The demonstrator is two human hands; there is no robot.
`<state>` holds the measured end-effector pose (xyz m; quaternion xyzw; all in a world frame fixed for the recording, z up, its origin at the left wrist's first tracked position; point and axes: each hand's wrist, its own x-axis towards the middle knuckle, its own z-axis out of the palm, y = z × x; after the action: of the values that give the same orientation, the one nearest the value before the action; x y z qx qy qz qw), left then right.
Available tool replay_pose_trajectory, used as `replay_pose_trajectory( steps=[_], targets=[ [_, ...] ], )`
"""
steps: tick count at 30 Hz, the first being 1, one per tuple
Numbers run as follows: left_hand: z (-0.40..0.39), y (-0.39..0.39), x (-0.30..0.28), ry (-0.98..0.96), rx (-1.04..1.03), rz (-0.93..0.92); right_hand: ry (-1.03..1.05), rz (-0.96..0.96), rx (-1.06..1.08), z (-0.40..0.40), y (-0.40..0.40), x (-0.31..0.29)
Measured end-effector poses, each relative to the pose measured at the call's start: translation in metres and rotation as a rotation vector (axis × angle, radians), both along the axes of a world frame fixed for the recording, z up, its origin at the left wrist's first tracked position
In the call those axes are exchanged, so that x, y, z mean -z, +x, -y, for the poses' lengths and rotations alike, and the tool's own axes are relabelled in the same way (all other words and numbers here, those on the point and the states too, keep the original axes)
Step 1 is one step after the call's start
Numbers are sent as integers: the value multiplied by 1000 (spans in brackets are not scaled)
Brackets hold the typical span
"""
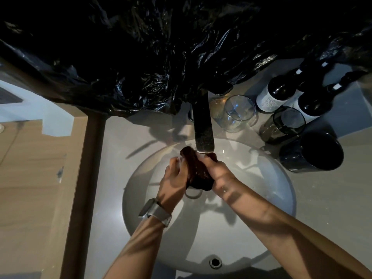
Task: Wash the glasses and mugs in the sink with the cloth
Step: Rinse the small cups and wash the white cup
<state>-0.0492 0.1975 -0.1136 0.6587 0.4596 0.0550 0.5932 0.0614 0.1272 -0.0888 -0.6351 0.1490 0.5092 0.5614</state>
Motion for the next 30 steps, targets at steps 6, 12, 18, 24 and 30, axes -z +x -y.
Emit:
replay_pose_trajectory(
  steps=[6, 12, 18, 24, 30],
  targets=[
    [-12, 15, 1, -639, -77, -10, 169, 386, -307, 16, -2, 2],
    [-1, 26, -18, -1034, -151, 254, 279, 448, -494, 33, 10, 9],
    [25, 20, -4, -126, -273, -18, -35, 213, -237, 4, 16, -7],
    [15, 16, -2, 91, -198, -13, -138, 290, -19, -8, 6, -2],
    [-7, 21, -9, -615, -312, -78, 197, 504, -224, 23, -2, 1]
  ],
)
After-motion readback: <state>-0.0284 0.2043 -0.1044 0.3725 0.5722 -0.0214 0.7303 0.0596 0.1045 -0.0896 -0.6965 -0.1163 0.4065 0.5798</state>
